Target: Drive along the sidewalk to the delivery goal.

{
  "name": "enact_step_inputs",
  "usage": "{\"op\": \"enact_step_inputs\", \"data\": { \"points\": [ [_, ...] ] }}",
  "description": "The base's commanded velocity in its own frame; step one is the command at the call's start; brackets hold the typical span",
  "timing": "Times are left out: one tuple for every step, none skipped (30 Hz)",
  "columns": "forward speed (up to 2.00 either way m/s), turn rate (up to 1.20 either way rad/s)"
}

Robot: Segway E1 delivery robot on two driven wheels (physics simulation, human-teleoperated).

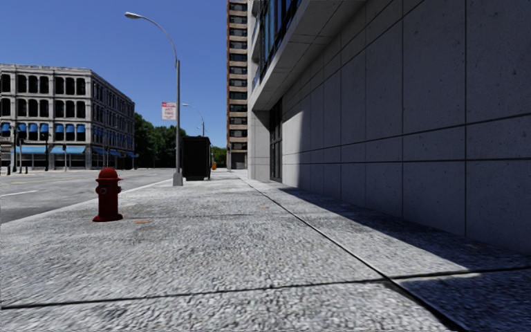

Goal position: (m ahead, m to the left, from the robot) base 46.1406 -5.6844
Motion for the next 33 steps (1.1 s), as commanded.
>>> {"op": "enact_step_inputs", "data": {
  "points": [
    [1.55, -0.04],
    [1.55, -0.04],
    [1.55, -0.03],
    [1.55, -0.02],
    [1.55, -0.02],
    [1.55, -0.01],
    [1.55, -0.01],
    [1.55, 0.00],
    [1.55, 0.00],
    [1.55, 0.00],
    [1.55, 0.00],
    [1.55, 0.00],
    [1.55, 0.00],
    [1.55, 0.48],
    [1.55, 0.58],
    [1.55, 0.61],
    [1.55, 0.61],
    [1.55, 0.61],
    [1.55, 0.57],
    [1.55, 0.35],
    [1.55, 0.12],
    [1.55, 0.06],
    [1.55, 0.04],
    [1.55, 0.03],
    [1.55, 0.03],
    [1.55, 0.03],
    [1.55, 0.02],
    [1.55, 0.02],
    [1.55, 0.02],
    [1.55, 0.02],
    [1.55, 0.02],
    [1.55, 0.02],
    [1.55, 0.02]
  ]
}}
